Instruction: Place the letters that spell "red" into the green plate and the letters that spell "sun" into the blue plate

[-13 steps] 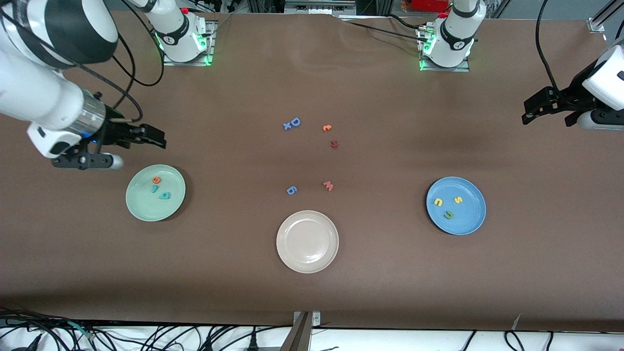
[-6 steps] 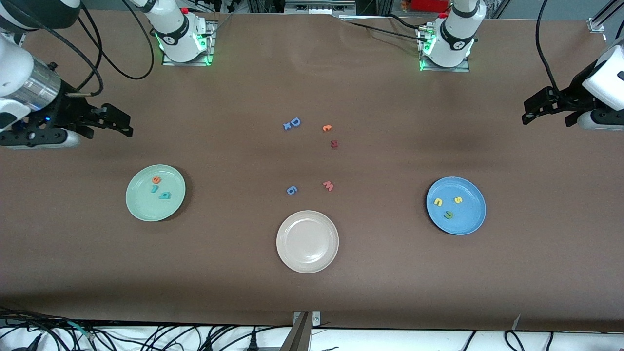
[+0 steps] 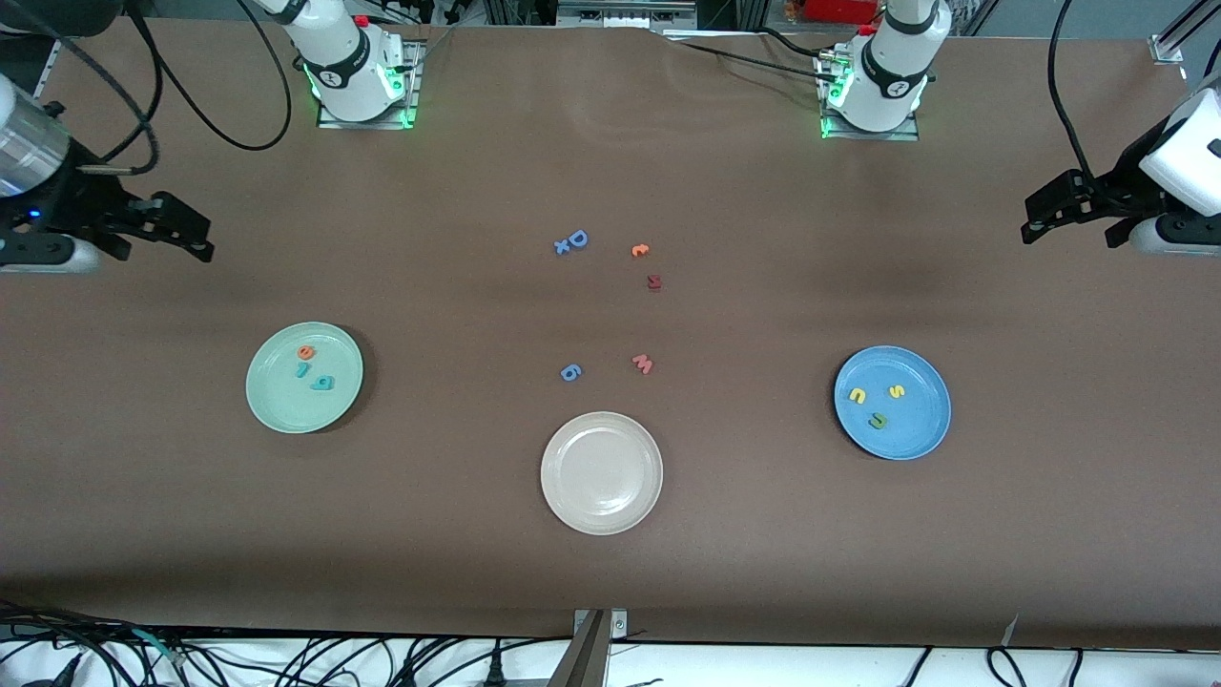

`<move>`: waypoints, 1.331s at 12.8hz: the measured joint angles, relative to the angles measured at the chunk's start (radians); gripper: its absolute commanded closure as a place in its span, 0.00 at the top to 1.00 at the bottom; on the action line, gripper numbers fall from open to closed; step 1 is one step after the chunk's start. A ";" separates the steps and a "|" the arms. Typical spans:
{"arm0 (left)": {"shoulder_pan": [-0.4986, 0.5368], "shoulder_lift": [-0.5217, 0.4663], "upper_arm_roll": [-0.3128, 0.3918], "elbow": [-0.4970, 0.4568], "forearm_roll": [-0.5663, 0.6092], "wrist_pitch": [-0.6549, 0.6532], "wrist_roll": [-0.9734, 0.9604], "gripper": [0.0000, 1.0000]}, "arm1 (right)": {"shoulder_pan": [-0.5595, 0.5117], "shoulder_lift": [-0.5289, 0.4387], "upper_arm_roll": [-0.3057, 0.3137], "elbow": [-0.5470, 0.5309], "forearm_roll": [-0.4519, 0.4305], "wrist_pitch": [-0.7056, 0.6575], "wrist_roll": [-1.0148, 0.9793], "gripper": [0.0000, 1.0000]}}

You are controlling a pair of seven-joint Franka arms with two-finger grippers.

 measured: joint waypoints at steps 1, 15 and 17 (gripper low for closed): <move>0.000 0.000 0.000 0.000 0.000 0.000 0.000 1.00 | -0.016 -0.003 0.000 0.000 0.000 0.000 -0.001 1.00; 0.000 0.000 0.000 0.000 0.000 0.000 0.000 1.00 | -0.035 -0.013 -0.008 -0.005 0.000 -0.002 0.056 1.00; 0.000 0.000 0.000 0.000 0.000 0.000 0.000 1.00 | -0.030 -0.013 -0.029 -0.007 0.000 -0.003 0.049 1.00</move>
